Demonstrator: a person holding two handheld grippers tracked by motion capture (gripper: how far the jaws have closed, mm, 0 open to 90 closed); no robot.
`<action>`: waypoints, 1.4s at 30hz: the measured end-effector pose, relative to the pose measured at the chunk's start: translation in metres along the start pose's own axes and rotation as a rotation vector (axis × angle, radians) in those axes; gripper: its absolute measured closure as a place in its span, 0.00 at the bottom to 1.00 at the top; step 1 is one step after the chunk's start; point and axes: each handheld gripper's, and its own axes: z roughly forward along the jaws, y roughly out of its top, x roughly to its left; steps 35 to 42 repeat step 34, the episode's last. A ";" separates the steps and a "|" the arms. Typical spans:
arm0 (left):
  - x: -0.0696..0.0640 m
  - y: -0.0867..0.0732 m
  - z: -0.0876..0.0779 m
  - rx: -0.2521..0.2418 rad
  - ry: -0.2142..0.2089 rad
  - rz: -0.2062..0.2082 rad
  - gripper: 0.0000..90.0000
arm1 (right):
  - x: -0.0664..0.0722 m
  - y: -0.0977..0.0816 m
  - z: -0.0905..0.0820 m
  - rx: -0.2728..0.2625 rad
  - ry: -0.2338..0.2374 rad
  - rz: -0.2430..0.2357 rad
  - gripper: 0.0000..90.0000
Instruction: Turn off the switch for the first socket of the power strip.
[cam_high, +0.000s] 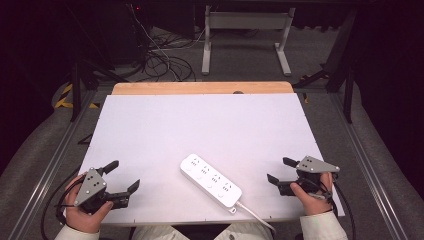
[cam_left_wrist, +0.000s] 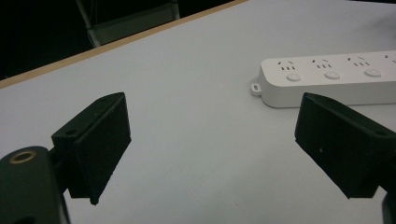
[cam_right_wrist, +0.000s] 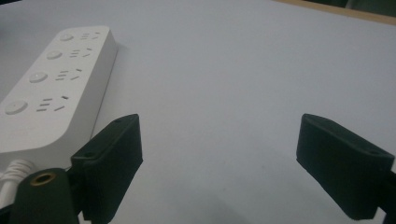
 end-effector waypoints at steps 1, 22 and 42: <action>0.000 0.000 0.000 0.000 0.001 -0.001 0.12 | -0.001 -0.003 0.000 0.009 -0.001 0.003 0.16; 0.002 -0.004 0.003 -0.008 0.000 -0.014 0.12 | 0.006 -0.009 -0.010 -0.032 0.030 -0.053 0.14; 0.002 -0.004 0.003 0.008 -0.012 -0.011 0.13 | 0.007 -0.010 -0.008 -0.033 0.037 -0.047 0.14</action>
